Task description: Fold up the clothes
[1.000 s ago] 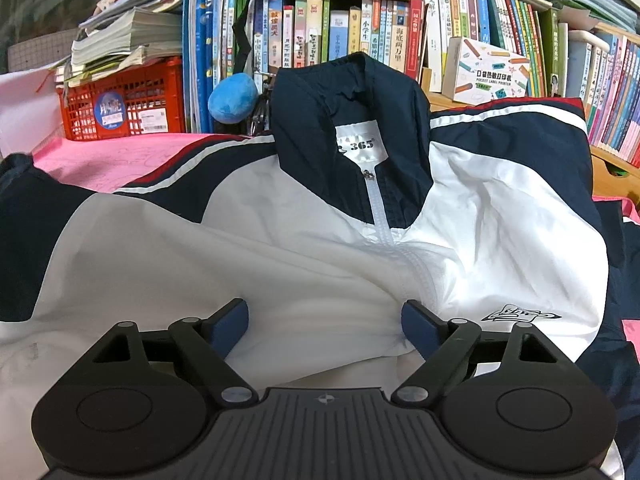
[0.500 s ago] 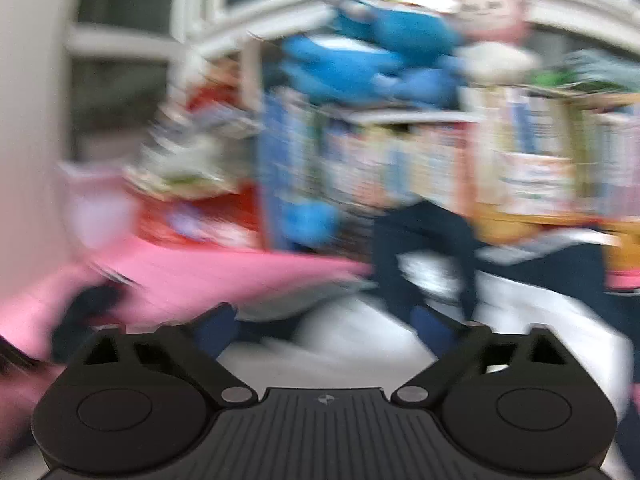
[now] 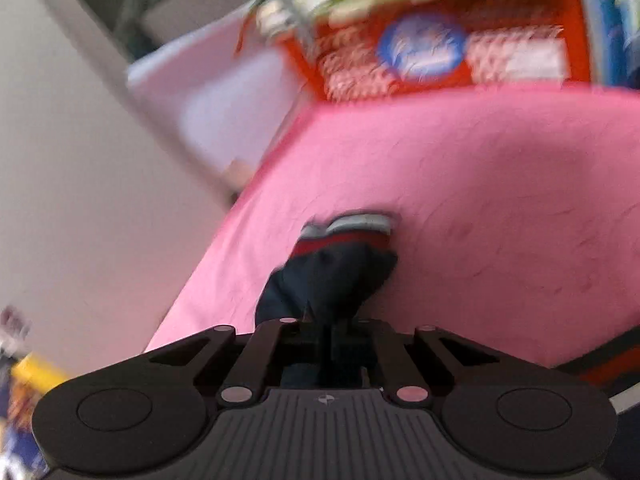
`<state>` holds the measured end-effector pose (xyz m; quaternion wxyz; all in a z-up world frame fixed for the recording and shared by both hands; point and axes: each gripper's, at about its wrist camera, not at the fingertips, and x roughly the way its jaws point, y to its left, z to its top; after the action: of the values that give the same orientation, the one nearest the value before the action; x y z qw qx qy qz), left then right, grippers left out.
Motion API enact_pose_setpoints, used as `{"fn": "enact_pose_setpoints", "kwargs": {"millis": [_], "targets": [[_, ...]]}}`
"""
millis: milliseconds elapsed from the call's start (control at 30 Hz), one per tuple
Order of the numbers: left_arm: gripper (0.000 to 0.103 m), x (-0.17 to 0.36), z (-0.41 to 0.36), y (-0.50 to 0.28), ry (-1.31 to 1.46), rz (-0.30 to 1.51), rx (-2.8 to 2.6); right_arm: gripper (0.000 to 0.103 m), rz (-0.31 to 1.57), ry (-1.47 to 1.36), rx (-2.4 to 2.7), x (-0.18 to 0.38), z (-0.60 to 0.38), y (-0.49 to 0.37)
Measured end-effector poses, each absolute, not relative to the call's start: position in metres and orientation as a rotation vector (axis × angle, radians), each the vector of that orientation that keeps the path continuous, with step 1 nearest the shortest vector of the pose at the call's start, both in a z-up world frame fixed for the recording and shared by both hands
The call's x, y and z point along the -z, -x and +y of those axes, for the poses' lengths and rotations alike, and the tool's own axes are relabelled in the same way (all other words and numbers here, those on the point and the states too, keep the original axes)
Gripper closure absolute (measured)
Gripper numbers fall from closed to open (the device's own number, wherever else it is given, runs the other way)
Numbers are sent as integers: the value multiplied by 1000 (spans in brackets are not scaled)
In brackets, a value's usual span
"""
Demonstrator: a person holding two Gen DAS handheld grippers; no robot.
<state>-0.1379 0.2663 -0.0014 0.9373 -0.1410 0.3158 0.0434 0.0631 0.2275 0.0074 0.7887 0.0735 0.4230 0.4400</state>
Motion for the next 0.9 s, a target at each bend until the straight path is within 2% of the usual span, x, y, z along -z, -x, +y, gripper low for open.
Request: {"fn": "enact_pose_setpoints", "kwargs": {"millis": [200,300,400,500,533,567,667,733,800,900], "targets": [[91,5,271,143,350,600,-12,97,457,-191,-580,-119,134,-76],[91,4,278,148,382,580,-3,97,311,-127,-499,-159,142,-63],[89,1,287,160,394,563,-29,97,350,-89,-673,-170,204,-47],[84,0,297,172,404,559,-77,93,567,-131,-1013,-161,271,-33],[82,1,300,176,407,562,-91,84,642,-157,-1096,-156,284,-28],[82,2,302,179,409,565,-106,80,696,-163,-1158,-152,292,-24],[82,4,309,181,406,577,-143,63,731,-118,-1240,-145,283,-19],[80,4,312,180,409,575,-156,19,702,-102,-1167,-141,253,-24],[77,2,314,178,411,565,-167,9,658,-76,-1097,-139,212,-34],[76,1,317,171,413,569,-194,2,649,16,-1046,-130,153,-42]]}}
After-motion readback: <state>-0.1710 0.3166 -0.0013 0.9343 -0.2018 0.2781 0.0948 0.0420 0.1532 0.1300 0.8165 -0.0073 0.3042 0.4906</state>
